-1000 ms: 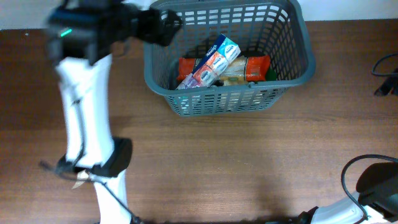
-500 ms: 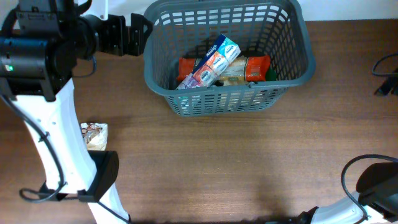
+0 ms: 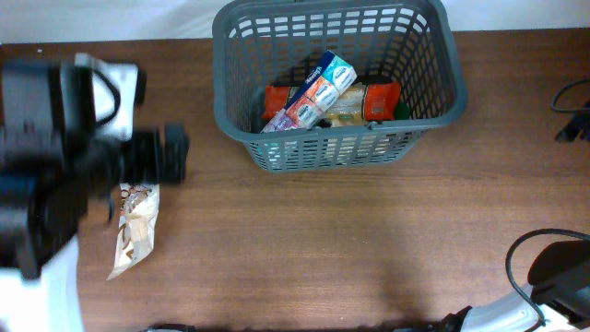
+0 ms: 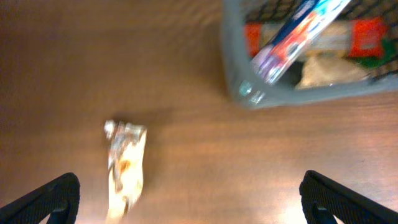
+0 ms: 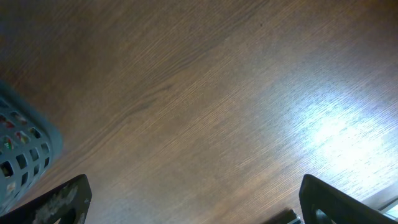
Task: Pack container
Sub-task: 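Move the left gripper down to the dried mushroom bag, then close the left gripper on the clear dried mushroom bag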
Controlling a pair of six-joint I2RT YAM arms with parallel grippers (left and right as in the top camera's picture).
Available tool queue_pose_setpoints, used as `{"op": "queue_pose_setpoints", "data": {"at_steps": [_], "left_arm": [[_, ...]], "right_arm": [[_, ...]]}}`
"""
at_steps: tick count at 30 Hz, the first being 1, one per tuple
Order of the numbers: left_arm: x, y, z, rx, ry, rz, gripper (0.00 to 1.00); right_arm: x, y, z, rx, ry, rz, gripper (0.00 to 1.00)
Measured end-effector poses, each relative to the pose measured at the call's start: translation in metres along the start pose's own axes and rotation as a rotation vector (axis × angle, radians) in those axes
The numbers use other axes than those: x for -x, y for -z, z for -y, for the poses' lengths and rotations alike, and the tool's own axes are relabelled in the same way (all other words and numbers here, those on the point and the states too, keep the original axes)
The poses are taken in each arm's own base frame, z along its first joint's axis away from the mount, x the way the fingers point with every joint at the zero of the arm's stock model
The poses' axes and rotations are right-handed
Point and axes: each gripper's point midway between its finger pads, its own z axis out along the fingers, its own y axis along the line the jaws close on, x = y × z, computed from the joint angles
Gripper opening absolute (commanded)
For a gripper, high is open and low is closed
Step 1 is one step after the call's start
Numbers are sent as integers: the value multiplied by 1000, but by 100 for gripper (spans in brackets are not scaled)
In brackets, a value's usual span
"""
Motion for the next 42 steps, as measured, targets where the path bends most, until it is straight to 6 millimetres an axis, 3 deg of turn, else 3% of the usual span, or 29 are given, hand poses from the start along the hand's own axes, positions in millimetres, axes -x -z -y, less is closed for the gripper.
{"op": "queue_pose_setpoints", "data": {"at_steps": [8, 12, 16, 24, 32, 42], "left_arm": [[-88, 30, -37, 156, 180, 44, 99], [-118, 24, -51, 225, 247, 33, 100], [-138, -15, -66, 281, 307, -94, 100], [-138, -106, -91, 278, 358, -271, 100], [-143, -162, -116, 236, 439, -417, 99], [-156, -217, -129, 175, 421, -482, 99]], "right_arm": [[0, 0, 0, -3, 0, 0, 99], [0, 0, 0, -3, 0, 0, 99], [0, 0, 0, -3, 0, 0, 99], [0, 0, 0, -3, 0, 0, 99], [0, 0, 0, -3, 0, 0, 99], [0, 0, 0, -3, 0, 0, 99]]}}
